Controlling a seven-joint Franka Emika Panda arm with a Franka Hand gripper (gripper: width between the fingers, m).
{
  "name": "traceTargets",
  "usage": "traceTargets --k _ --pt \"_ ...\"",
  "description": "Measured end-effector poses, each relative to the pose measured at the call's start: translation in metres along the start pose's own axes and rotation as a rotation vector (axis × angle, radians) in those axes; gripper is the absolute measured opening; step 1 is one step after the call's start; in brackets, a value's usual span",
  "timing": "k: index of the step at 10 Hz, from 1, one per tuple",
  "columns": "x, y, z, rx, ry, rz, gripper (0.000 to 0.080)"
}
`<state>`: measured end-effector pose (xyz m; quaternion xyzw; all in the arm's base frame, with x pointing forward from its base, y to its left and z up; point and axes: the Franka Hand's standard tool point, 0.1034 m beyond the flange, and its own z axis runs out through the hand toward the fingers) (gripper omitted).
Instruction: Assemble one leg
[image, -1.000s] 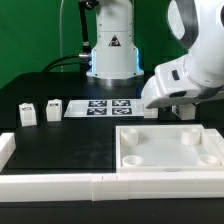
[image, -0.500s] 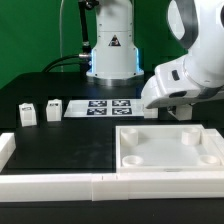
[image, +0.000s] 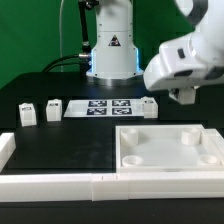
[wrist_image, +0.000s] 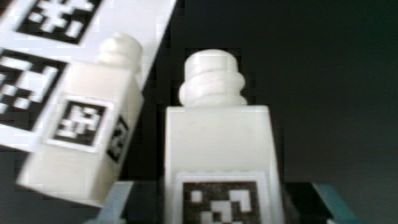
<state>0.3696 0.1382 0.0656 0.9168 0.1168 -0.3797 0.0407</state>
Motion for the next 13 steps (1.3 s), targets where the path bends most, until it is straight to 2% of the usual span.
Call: traceTargets --k 2,3,4,5,7,9,10,11,13 --pt "-0.006 0.004 -0.030 -0.002 0.012 0.007 0.0288" --pt "-0.001 0.003 -0.028 0.000 0.059 0.006 0.0288" --pt "-0.002 0.003 -0.025 -0.001 0.059 0.006 0.0288" --pt "0.007 0.002 -0.030 0.003 0.149 0.007 0.0288" --pt "0.009 0.004 -0.034 0.002 0.334 -0.001 0.0288" --pt "0.005 0.019 -0.057 0.004 0.450 0.004 0.0288" --pt "0.010 0.023 -0.076 0.008 0.563 0.015 0.0288" --pt "0.009 0.025 -0.084 0.009 0.645 0.022 0.0288" --pt "0.014 0.024 -0.087 0.014 0.853 0.017 0.0288"
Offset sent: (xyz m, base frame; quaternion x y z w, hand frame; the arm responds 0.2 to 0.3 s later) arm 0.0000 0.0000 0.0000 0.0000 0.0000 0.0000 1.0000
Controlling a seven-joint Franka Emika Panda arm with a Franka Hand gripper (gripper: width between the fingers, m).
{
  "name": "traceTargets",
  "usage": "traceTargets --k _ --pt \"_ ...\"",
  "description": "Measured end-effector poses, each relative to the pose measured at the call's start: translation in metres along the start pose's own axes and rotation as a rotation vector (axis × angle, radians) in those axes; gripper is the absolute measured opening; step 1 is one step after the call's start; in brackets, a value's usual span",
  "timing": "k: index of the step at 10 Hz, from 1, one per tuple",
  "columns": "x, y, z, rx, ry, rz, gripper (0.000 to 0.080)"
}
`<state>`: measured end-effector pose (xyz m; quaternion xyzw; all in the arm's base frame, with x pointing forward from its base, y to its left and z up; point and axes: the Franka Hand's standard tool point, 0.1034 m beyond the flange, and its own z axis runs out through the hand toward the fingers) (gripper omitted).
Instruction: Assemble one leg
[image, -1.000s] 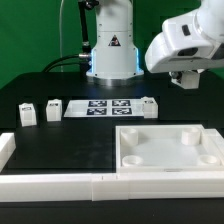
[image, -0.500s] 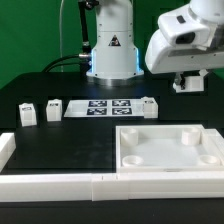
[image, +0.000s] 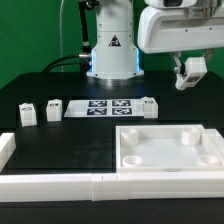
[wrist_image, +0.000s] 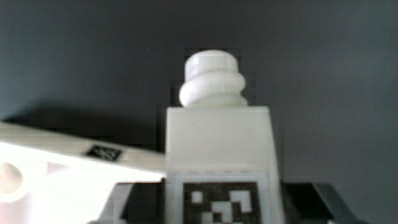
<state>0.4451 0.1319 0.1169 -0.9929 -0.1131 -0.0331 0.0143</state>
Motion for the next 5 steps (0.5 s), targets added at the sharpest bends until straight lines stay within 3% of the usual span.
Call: traceTargets --k 2,3,5 --pt "0.009 0.008 0.003 0.003 0.165 -0.058 0.0288" --pt "0.029 0.019 0.000 -0.003 0.284 -0.079 0.0289" --pt "0.036 0.022 0.002 -0.006 0.277 -0.095 0.0289"
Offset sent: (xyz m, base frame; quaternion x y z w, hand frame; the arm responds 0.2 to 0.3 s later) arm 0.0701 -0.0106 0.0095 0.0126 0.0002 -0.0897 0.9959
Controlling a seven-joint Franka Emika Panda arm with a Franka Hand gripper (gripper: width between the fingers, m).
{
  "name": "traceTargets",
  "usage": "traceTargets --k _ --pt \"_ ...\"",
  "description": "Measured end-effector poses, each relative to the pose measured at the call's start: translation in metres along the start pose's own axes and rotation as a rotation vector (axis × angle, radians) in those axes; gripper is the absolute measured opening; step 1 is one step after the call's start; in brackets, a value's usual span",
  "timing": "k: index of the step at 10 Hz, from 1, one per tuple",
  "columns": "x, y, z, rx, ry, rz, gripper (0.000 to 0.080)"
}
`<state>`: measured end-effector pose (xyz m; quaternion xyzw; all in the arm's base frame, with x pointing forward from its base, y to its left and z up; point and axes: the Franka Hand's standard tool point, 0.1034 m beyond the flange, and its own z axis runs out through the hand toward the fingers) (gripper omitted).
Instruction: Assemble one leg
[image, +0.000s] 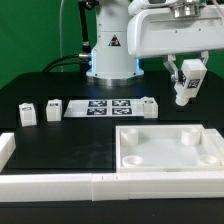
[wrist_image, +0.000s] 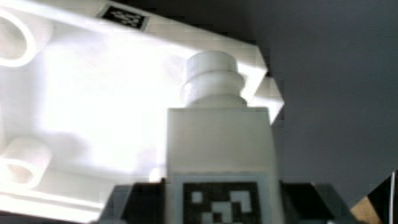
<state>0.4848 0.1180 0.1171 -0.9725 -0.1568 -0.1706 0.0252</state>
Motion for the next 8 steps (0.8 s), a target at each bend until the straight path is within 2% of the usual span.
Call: traceTargets --k 3,4,6,7,8 --pt "-0.001 0.000 0.001 0.000 -0.003 -0.001 0.0289" --pt "0.007 0.005 0.007 0.002 -0.018 -0.017 0.0289" --pt "0.055 0.017 0.024 0.006 -0.010 -0.050 0.0289" --pt "0.068 0.021 0.027 0.003 0.017 -0.081 0.0289" --pt "0.066 0.021 0.027 -0.002 0.050 -0.080 0.0289"
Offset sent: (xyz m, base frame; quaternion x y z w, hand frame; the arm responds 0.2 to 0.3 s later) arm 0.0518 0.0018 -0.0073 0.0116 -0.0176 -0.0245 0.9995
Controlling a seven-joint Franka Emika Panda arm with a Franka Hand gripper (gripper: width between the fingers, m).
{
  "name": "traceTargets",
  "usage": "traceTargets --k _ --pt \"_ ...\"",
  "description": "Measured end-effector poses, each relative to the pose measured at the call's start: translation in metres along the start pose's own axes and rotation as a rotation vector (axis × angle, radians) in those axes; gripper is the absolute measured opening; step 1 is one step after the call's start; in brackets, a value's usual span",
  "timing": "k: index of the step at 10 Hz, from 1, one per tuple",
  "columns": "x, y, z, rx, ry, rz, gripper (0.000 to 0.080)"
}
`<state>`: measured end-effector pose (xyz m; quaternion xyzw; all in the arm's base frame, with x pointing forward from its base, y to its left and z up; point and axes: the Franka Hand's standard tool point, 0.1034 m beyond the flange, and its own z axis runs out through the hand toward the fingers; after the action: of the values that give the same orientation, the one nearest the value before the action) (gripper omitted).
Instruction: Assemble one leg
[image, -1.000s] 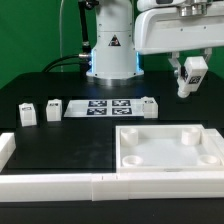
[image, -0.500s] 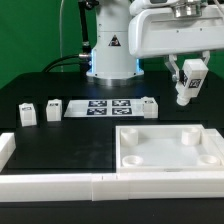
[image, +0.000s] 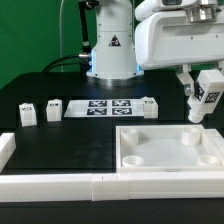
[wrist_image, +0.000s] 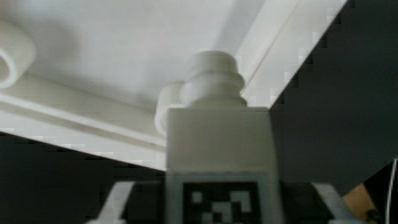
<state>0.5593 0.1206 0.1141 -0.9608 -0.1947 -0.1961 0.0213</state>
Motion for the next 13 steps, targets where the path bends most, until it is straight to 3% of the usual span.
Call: traceTargets --k 4,6,9,13 --pt "-0.003 0.003 0.004 -0.004 0.012 -0.001 0.0289" --pt "0.024 0.012 0.016 0.003 -0.002 -0.001 0.0289" --pt "0.043 0.016 0.034 0.006 0.016 -0.053 0.0289" --pt "0.042 0.018 0.034 -0.005 0.051 -0.058 0.0289"
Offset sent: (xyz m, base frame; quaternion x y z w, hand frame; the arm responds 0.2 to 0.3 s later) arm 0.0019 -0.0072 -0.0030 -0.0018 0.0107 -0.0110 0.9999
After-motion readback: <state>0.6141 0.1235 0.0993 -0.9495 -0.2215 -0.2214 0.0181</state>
